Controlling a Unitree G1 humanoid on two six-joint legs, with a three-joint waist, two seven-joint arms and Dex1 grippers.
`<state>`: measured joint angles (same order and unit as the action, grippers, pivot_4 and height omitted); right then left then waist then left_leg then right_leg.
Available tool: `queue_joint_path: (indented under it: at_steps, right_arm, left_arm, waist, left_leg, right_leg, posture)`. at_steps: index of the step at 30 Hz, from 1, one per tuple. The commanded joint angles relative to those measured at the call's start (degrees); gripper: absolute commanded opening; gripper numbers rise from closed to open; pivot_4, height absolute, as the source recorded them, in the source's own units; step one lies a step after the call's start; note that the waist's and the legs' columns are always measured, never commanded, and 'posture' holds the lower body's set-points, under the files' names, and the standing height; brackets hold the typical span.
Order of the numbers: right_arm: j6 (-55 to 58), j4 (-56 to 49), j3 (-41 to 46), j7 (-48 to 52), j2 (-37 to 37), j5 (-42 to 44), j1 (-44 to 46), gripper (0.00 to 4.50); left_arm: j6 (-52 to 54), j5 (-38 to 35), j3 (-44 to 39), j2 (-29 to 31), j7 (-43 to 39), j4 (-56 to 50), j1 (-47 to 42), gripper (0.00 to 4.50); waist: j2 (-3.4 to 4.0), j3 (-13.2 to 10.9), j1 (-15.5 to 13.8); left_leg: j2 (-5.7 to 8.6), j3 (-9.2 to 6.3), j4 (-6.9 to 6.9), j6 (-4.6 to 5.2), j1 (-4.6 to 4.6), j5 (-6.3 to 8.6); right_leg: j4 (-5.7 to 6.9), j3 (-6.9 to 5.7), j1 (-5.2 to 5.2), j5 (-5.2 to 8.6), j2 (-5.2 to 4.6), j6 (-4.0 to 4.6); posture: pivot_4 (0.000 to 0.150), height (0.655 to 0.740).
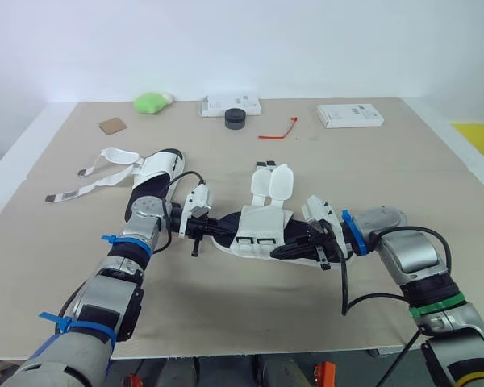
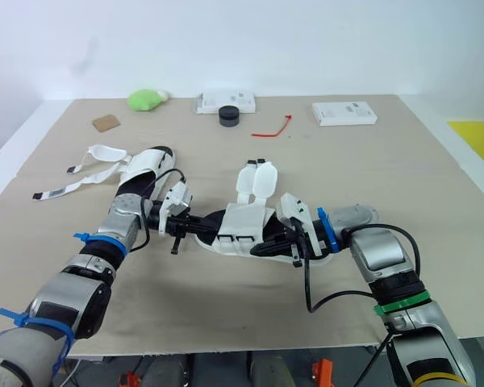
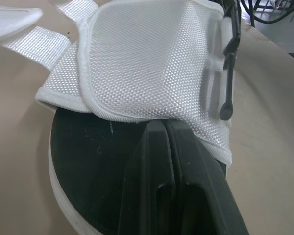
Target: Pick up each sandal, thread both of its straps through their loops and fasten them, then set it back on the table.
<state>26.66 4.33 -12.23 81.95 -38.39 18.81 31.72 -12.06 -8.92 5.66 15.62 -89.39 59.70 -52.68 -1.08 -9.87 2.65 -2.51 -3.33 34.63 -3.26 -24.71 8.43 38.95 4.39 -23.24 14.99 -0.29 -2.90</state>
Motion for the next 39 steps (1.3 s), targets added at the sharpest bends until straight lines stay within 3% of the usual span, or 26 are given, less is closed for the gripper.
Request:
queue_joint_path:
  at_steps: [1,10,16,24,39]
  right_arm:
    - [1.47,-6.57,0.99,2.19,-0.62,4.13,-0.74,0.00]
    - [1.55,-9.44,-0.76,3.22,-1.60,4.63,-2.35,0.00]
    - [0.08,-6.66,-1.10,2.99,-0.84,3.95,-0.31,0.00]
    - [-1.91,-3.92,-1.86,2.57,0.14,2.19,0.69,0.00]
    - [-0.81,-6.29,-1.00,2.19,-0.49,3.15,-0.68,0.00]
  left_arm:
    - [-0.02,-0.42,-1.08,-0.24,-0.68,0.06,-3.20,0.08]
    - [2.26,-5.08,5.96,4.88,-3.11,-7.59,-1.61,0.08]
    - [4.20,-9.92,12.56,8.85,-3.11,-17.27,6.58,0.08]
    - [10.07,-12.04,11.67,8.81,-3.11,-26.17,12.56,0.08]
    - [6.86,-5.74,7.21,6.74,1.17,-17.38,14.23,0.08]
  waist:
    - [-0.02,-0.13,-0.02]
    - [-0.14,-0.35,0.17]
    - [-0.14,-0.37,0.21]
    - [-0.19,-0.39,0.18]
    - [-0.18,-0.38,0.10]
  left_leg:
    - [0.00,0.00,0.00,0.00,-0.04,0.00]
    - [-0.04,-0.01,-0.11,0.02,-0.10,0.04]
    - [-0.08,0.01,-0.11,0.02,-0.08,0.04]
    - [-0.11,0.02,-0.08,0.02,0.01,0.03]
    - [-0.13,0.01,0.00,0.04,0.11,0.01]
  right_leg:
    - [0.00,0.00,-0.03,0.00,0.00,0.00]
    - [0.00,0.00,-0.14,0.10,0.05,0.04]
    - [0.00,0.01,-0.13,0.10,0.07,0.04]
    - [0.04,0.02,-0.08,0.07,0.09,0.08]
    - [0.05,0.01,0.04,-0.03,0.13,0.10]
  posture:
    - [0.150,0.7400]
    - [0.150,0.7400]
    - [0.150,0.7400]
    - [0.150,0.7400]
    - [0.150,0.7400]
